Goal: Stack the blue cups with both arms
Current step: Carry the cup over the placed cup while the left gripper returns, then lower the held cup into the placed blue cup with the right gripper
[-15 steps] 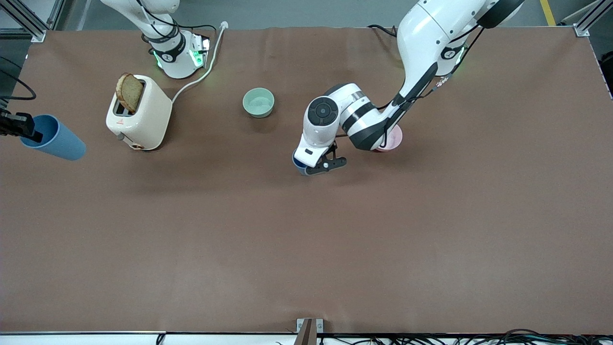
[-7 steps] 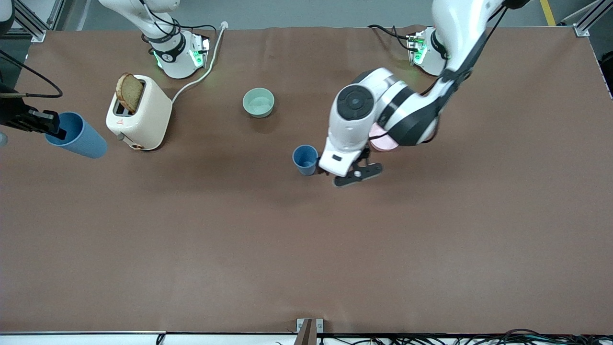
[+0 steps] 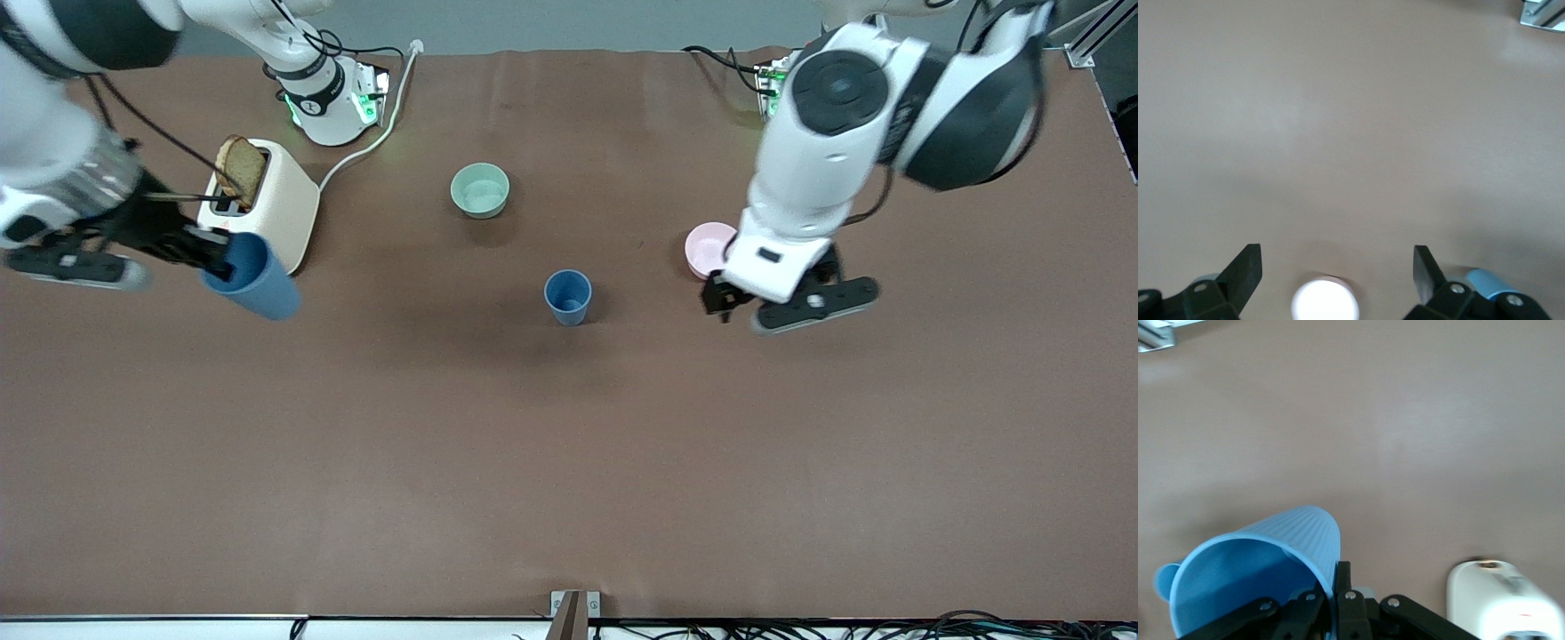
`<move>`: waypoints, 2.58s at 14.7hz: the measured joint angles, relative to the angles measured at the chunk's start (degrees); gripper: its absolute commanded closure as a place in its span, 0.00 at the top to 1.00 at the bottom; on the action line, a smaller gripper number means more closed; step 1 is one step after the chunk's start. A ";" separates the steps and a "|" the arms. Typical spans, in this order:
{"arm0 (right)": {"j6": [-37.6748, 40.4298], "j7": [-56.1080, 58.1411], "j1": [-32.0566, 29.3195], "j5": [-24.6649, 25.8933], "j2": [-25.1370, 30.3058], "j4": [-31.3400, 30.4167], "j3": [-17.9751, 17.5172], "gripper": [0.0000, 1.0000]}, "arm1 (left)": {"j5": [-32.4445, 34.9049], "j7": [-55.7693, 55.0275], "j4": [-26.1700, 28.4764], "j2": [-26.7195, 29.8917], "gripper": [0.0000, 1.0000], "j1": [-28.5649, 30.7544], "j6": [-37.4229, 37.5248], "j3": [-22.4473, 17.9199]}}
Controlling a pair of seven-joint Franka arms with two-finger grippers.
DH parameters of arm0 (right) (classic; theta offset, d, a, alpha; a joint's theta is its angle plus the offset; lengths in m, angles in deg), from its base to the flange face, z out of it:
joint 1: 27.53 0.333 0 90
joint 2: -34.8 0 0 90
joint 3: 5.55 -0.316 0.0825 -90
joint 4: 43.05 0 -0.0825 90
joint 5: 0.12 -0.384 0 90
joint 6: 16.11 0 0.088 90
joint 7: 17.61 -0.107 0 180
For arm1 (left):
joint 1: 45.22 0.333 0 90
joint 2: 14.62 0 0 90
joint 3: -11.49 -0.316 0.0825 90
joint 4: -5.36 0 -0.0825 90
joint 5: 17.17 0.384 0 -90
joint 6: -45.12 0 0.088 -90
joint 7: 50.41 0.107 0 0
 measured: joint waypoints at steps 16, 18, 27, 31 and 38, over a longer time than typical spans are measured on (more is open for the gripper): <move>-16.35 -20.52 27.40 -2.61 -23.05 7.47 -0.05 0.00 | -15.70 42.01 5.33 14.45 1.00 0.12 9.65 -24.09; -16.20 -20.58 28.66 -2.62 -23.36 6.20 -0.05 0.00 | -15.72 42.02 7.33 16.48 1.00 -1.21 9.86 -25.58; -20.38 -20.59 30.08 -2.62 -23.49 0.85 0.02 0.00 | -15.72 41.74 9.27 19.18 1.00 -1.76 10.82 -25.89; -20.41 -20.59 30.67 -2.62 -23.49 -0.38 0.01 0.00 | -15.72 41.30 9.13 19.38 1.00 -2.01 11.22 -25.84; -24.91 -20.58 31.44 -2.60 -25.90 -1.46 0.02 0.07 | -15.72 41.13 9.09 19.48 1.00 -2.04 11.47 -25.39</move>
